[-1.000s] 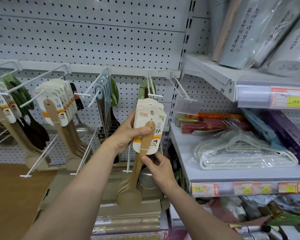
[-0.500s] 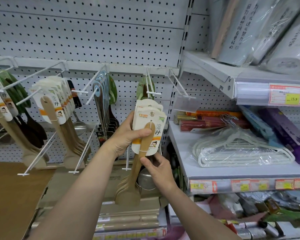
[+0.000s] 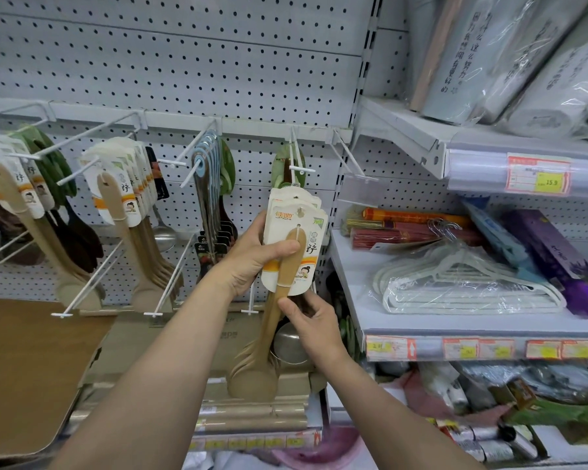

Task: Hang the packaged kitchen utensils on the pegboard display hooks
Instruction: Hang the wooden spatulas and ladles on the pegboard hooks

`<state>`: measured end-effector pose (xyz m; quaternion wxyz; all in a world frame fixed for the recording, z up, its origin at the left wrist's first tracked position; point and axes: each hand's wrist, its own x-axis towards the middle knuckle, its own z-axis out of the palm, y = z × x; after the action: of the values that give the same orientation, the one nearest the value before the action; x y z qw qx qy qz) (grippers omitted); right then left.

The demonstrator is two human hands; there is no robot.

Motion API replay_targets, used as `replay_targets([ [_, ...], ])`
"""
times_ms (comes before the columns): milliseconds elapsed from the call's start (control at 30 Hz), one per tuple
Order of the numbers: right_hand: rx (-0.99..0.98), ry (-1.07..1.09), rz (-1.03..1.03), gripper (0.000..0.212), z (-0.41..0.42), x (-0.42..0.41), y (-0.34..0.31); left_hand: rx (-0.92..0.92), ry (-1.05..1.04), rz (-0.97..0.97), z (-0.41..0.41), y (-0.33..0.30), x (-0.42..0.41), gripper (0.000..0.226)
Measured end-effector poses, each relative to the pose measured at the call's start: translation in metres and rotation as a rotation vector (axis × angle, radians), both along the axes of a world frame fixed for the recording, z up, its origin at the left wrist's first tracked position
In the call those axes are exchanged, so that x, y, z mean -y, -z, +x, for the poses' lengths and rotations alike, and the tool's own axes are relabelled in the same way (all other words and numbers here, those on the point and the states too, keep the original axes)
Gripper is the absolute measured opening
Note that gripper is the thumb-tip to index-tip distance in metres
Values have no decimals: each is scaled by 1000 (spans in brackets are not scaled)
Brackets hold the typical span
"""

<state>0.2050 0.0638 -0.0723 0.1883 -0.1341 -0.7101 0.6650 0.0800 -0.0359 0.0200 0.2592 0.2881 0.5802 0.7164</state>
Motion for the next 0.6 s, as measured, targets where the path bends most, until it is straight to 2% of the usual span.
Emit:
replay_targets([
  [167, -5, 12, 19, 45, 2, 0, -9, -17, 17, 5, 2, -10, 2, 77],
  [333, 6, 4, 33, 37, 9, 6, -8, -11, 8, 0, 6, -9, 6, 79],
  [467, 6, 8, 27, 36, 14, 7, -8, -24, 32, 10, 14, -9, 10, 71],
  [600, -2, 24, 25, 35, 18, 8, -11, -49, 56, -4, 21, -12, 12, 84],
])
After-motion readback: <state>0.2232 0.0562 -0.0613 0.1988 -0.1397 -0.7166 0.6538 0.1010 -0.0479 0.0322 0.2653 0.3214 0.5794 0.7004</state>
